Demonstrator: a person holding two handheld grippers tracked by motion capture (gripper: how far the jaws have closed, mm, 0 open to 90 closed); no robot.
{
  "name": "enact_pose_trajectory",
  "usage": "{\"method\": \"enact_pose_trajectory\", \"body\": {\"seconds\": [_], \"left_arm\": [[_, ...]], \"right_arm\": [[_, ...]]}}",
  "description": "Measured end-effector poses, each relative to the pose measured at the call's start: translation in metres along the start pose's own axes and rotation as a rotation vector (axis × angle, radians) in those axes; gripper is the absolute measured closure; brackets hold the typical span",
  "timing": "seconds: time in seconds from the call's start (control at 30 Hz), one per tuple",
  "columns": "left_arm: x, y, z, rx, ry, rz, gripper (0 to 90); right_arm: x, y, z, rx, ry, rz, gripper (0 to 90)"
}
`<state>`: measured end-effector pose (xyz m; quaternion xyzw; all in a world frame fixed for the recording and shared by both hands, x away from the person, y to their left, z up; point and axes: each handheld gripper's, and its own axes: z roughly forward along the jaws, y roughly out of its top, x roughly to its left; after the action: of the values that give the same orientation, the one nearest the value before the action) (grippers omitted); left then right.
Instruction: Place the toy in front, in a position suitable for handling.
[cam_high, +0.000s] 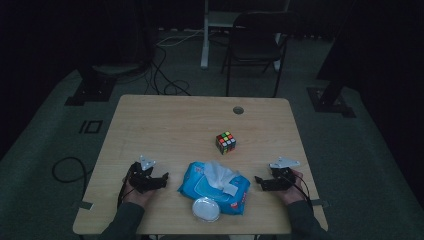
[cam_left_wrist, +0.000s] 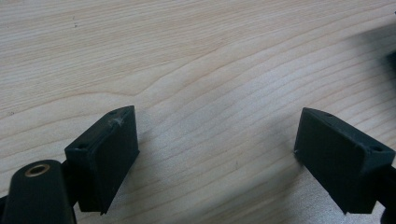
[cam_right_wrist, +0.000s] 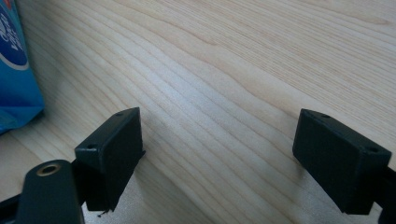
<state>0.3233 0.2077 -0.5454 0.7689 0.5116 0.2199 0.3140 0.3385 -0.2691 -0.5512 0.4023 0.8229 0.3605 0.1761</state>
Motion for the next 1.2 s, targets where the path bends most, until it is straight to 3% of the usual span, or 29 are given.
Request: {"method": "enact_pose_trajectory", "body": {"seconds": [0.17, 0.23, 0.3, 0.67, 1.2], "left_arm": [[-0.002, 0.000, -0.004, 0.008, -0.007, 0.008, 21.0], [-0.005, 0.000, -0.006, 0.006, -0.021, 0.018, 31.6], [-0.007, 0.000, -0.007, 0.011, -0.030, 0.023, 33.3], [-0.021, -0.002, -0.022, -0.021, -0.101, 0.034, 33.7], [-0.057, -0.023, -0.046, -0.015, -0.183, 0.088, 32.9]], "right_arm": [[0.000, -0.001, -0.001, -0.002, 0.002, -0.002, 17.4], [0.000, -0.001, -0.001, -0.002, 0.003, -0.002, 18.9], [0.002, -0.002, -0.003, 0.000, 0.006, -0.004, 22.1], [0.016, -0.001, -0.015, -0.024, 0.057, -0.057, 26.1], [0.035, 0.000, -0.024, -0.071, 0.139, -0.111, 26.1]]}}
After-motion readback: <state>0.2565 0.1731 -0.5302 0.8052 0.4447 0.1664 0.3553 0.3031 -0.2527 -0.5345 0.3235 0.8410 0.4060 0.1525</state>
